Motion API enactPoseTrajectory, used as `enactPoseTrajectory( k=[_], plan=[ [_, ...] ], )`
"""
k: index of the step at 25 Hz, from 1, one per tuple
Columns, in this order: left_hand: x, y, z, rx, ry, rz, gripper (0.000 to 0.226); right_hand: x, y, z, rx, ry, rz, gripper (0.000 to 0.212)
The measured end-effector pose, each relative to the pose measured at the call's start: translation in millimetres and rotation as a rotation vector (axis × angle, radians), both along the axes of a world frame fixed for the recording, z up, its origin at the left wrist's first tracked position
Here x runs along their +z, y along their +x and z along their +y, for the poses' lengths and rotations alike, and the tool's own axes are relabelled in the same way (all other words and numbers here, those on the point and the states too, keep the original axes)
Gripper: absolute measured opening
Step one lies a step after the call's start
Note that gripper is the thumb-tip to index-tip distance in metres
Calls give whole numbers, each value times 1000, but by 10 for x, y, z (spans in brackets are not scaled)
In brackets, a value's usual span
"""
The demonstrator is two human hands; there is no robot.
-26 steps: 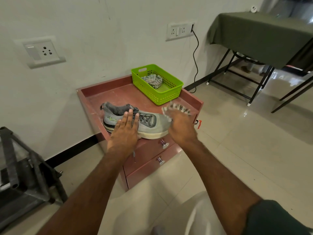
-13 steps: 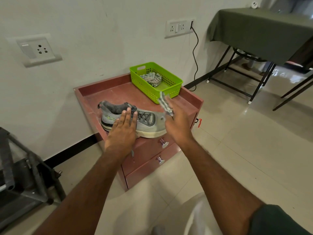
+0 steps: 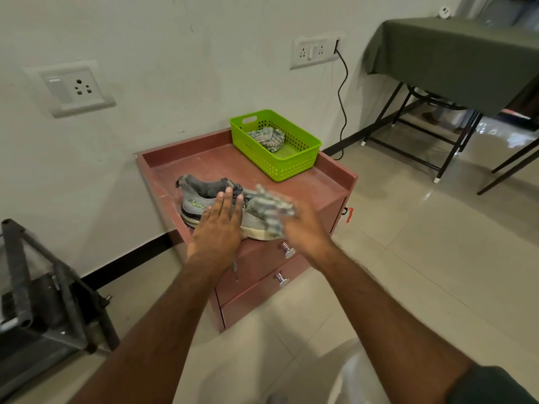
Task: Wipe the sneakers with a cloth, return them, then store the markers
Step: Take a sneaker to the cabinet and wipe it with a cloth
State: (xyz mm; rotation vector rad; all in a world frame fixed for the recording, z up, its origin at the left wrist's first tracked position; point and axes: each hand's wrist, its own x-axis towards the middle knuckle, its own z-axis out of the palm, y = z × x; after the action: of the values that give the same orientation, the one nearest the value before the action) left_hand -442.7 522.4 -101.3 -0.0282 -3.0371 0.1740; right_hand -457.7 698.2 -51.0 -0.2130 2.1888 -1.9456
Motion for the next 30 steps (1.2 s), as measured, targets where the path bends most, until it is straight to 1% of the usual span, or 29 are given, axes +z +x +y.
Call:
enactPoseTrajectory(
  k=[1, 2, 3, 4, 6, 8, 10, 11, 12, 13, 14, 15, 16, 17, 18, 19, 20, 22, 23, 24, 25, 26, 27, 28, 29, 30],
  plan=[
    [2, 0, -1, -2, 5, 2, 77, 43, -80, 117, -183, -65, 48, 46],
    [-10, -9, 2, -4, 11, 0, 78, 30, -178, 265, -364, 26, 167, 49],
    [-16, -11, 0, -2, 13, -2, 79, -29, -251, 383, -478, 203, 264, 52],
    [-24, -11, -4, -1, 12, -4, 80, -90, -289, 435, -498, 357, 315, 54],
    [-21, -19, 5, -2, 2, -4, 79, -174, -260, 393, -309, 559, 303, 54],
    [-16, -26, -2, 3, -12, -10, 79, -245, -185, 250, -127, 753, 347, 59],
    [-17, -20, 1, 0, -19, -17, 78, -224, -27, 57, 85, 1033, 490, 56],
    [-14, -14, 2, -3, -20, -19, 78, -203, 70, -57, 180, 1086, 543, 54],
    [-14, -4, 0, -5, -15, -24, 77, -220, 147, -153, 251, 1026, 551, 54],
    [-9, 7, -3, -6, -7, -26, 76, -208, 205, -232, 264, 806, 440, 54],
    [-7, 15, -5, -7, 0, -24, 74, -130, 218, -271, 256, 528, 251, 52],
    [-9, 14, -10, -9, 5, -17, 72, -67, 173, -273, 181, 256, 101, 50],
    [-15, 10, -20, -10, 11, -6, 71, -22, 104, -230, 47, 56, 35, 50],
    [-27, 4, -28, -12, 15, 6, 71, 10, 38, -144, -86, 10, 84, 52],
    [-41, -4, -29, -15, 14, 16, 72, 33, -25, -40, -221, 116, 223, 56],
    [-61, -11, -36, -15, 12, 24, 72, 4, -82, 66, -335, 293, 367, 60],
    [-73, -14, -32, -14, 8, 26, 73, -33, -129, 138, -356, 473, 441, 61],
    [-90, -25, -29, -12, 0, 28, 73, -96, -104, 144, -170, 783, 395, 54],
    [-91, -32, -32, -11, 2, 26, 73, -144, -76, 92, -51, 883, 371, 51],
    [-83, -32, -29, -8, 8, 20, 73, -174, -29, 37, 51, 914, 350, 49],
    [-80, -32, -26, -6, 12, 15, 73, -197, 25, -25, 128, 868, 337, 51],
    [-70, -25, -26, -3, 13, 6, 73, -209, 86, -96, 205, 770, 312, 54],
    [-63, -10, -30, -2, 13, -6, 75, -246, 134, -167, 271, 625, 242, 56],
    [-48, 3, -22, -7, 19, -14, 77, -243, 177, -229, 308, 437, 137, 55],
    [-28, 11, -15, -15, 34, -13, 78, -195, 178, -271, 268, 242, 39, 53],
    [-1, 17, -18, -25, 59, -7, 76, -147, 120, -261, 148, 80, -17, 52]
  ],
)
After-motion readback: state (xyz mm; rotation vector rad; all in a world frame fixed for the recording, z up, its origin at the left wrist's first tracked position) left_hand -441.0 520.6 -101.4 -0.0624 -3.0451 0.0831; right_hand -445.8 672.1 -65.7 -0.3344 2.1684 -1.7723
